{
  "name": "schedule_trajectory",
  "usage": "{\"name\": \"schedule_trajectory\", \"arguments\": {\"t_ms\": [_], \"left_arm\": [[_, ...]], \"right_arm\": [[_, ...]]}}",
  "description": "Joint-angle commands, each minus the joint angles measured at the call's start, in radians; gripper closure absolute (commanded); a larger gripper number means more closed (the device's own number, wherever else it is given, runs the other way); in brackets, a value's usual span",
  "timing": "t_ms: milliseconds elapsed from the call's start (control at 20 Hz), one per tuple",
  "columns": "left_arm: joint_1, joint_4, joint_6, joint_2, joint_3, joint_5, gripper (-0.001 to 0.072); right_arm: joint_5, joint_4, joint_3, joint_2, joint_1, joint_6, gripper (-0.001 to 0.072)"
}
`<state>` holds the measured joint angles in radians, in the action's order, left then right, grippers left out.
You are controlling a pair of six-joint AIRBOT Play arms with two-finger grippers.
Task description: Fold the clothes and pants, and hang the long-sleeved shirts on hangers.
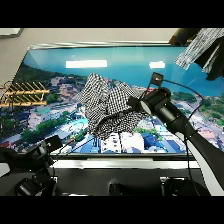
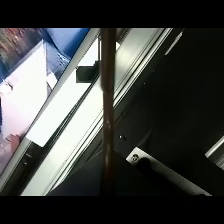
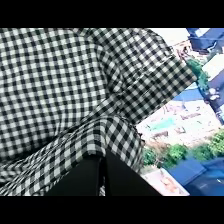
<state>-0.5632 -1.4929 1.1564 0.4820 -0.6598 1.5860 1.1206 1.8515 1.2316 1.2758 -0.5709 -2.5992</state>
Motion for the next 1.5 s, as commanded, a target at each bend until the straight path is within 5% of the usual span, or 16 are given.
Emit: {"name": "schedule_trajectory", "arguments": {"t_ms": [0,600,750,1000,1250,1450], "left_arm": [[-0.005,-0.026,0.002,0.063,0.005,-0.090,0.0693],[-0.006,-0.014,-0.073,0.214,0.004,-0.219,0.0693],[-0.005,0.069,-0.227,0.226,0.004,-0.214,0.0693],[-0.005,0.079,-0.319,0.254,0.002,-0.192,0.0693],[-0.005,0.075,-0.317,0.369,-0.066,-0.274,0.0692],[-0.004,0.059,-0.155,0.412,-0.110,-0.373,0.0693]], "right_arm": [[-0.011,-0.009,0.001,-0.020,-0.056,-0.006,0.0686],[-0.009,-0.072,0.001,-0.144,-0.095,-0.026,0.0686],[0.005,-0.059,0.002,-0.172,-0.092,0.016,0.0685],[0.018,-0.038,0.024,-0.172,-0.025,0.103,0.0685],[0.028,-0.112,0.085,-0.173,-0.119,0.128,0.0685],[0.115,-0.032,0.088,-0.179,-0.245,-0.002,0.0685]]}}
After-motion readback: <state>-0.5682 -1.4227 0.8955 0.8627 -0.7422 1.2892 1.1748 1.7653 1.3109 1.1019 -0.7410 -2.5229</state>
